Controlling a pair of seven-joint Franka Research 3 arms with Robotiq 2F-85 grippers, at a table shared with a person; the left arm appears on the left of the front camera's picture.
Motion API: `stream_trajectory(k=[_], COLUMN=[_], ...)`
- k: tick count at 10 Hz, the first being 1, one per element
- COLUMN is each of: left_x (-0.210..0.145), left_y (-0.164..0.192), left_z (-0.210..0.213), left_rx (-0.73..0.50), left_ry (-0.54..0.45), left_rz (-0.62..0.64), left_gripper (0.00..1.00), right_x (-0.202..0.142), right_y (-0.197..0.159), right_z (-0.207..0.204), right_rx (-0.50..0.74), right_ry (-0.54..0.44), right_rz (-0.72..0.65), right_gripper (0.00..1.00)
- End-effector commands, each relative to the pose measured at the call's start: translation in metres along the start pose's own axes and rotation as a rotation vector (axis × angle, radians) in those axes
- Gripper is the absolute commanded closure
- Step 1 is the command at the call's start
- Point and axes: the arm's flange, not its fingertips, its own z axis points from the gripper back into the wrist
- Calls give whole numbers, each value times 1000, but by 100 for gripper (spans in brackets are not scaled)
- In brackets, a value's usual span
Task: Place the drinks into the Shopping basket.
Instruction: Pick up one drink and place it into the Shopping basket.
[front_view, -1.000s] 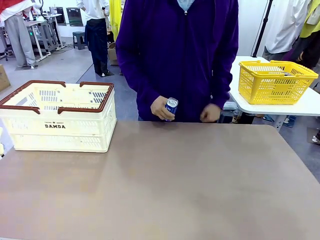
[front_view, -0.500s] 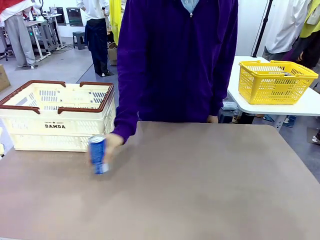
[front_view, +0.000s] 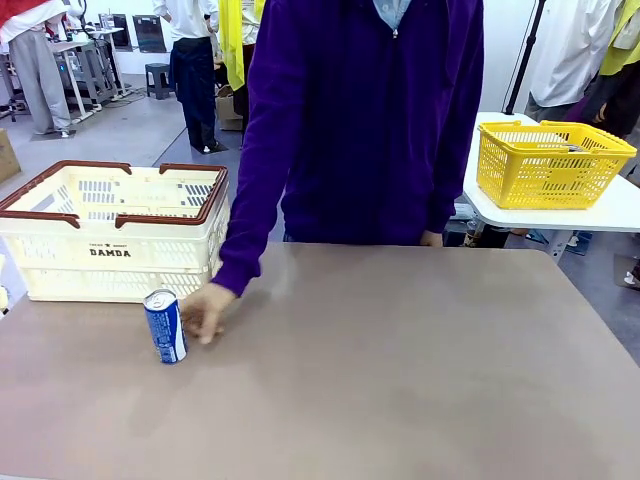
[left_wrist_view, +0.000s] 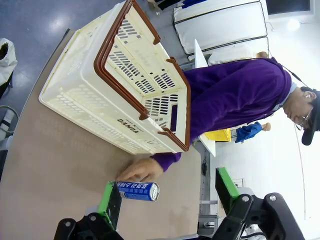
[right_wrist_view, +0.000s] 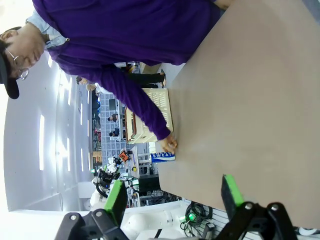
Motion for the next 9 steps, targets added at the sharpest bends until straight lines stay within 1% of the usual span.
stream_trajectory(k=[1, 5, 6, 7, 8, 9], left_x=[0, 0, -10, -28, -55, -83], left_y=[1, 0, -31, -65, -98, -120], left_z=[1, 0, -12, -33, -61, -94], left_rx=[2, 0, 132, 246, 332, 414], left_ry=[4, 0, 35, 40, 84, 152], left_rz=[-12, 0, -61, -136, -265, -391], left_gripper=[0, 0, 0, 0, 0, 0], right_x=[2, 2, 2, 2, 2, 2], right_y=[5, 5, 5, 5, 5, 5], right_z=[3, 3, 3, 3, 3, 3], right_rx=[12, 12, 12, 12, 12, 12], right_ry=[-4, -4, -4, -4, -4, -4], right_rz=[0, 0, 0, 0, 0, 0], right_gripper=[0, 0, 0, 0, 0, 0])
